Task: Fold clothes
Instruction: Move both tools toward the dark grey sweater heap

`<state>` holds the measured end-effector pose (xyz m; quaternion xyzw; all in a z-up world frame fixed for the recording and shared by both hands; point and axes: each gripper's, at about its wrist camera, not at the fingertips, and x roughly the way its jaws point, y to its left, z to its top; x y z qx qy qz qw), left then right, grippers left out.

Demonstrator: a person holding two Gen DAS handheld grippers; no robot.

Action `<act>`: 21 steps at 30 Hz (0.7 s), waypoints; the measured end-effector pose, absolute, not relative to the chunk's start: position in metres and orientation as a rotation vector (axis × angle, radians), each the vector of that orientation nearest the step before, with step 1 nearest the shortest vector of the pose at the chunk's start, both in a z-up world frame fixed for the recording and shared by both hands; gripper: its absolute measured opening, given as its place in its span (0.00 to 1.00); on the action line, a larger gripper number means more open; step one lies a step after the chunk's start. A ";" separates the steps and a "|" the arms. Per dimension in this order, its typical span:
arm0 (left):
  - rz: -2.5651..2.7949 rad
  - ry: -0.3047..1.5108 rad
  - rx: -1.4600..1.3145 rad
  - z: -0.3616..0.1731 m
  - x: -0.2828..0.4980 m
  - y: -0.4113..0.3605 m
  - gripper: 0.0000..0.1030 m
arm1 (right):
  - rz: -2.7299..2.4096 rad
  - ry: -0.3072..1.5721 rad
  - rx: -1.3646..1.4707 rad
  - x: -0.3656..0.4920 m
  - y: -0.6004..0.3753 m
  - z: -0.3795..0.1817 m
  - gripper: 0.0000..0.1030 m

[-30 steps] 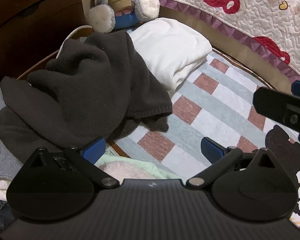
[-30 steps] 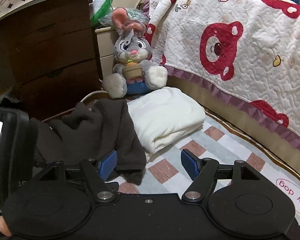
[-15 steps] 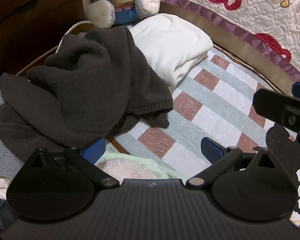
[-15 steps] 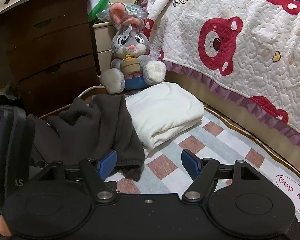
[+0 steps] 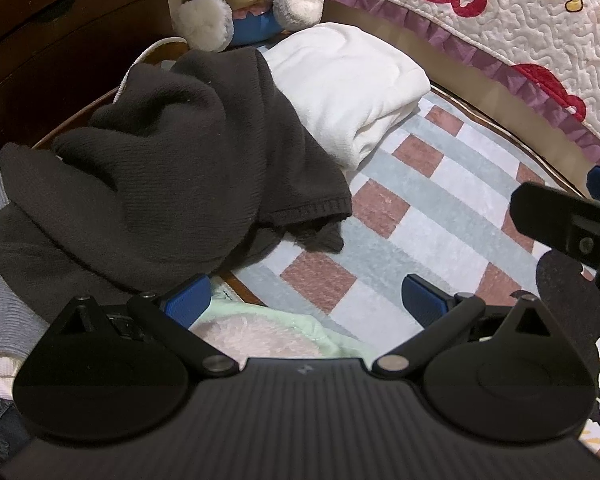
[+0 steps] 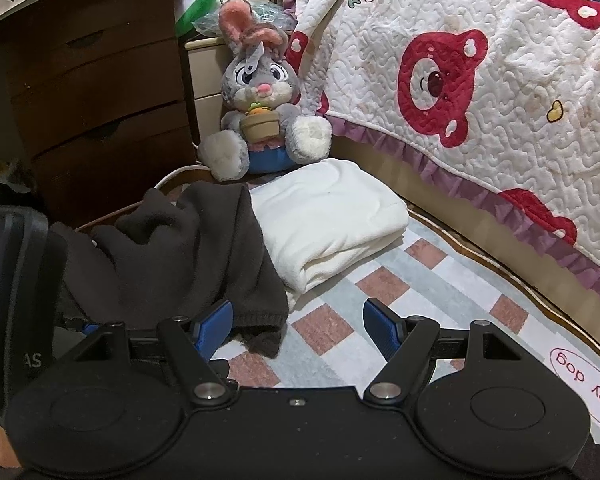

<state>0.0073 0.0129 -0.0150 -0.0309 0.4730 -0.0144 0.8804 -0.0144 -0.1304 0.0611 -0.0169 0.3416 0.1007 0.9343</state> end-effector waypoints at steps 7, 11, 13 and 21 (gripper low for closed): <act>-0.010 0.982 -0.074 -0.015 0.007 0.019 1.00 | 0.214 0.704 -0.017 -0.016 -0.131 0.063 0.75; 0.008 0.980 -0.068 -0.018 0.009 0.025 1.00 | 0.222 0.703 -0.004 -0.016 -0.131 0.063 0.75; 0.055 0.945 -0.067 -0.016 0.009 0.032 0.98 | 0.213 0.703 -0.013 -0.016 -0.130 0.062 0.75; 0.294 0.803 -0.116 -0.015 0.005 0.104 0.73 | 0.189 0.741 -0.010 -0.013 -0.136 0.043 0.75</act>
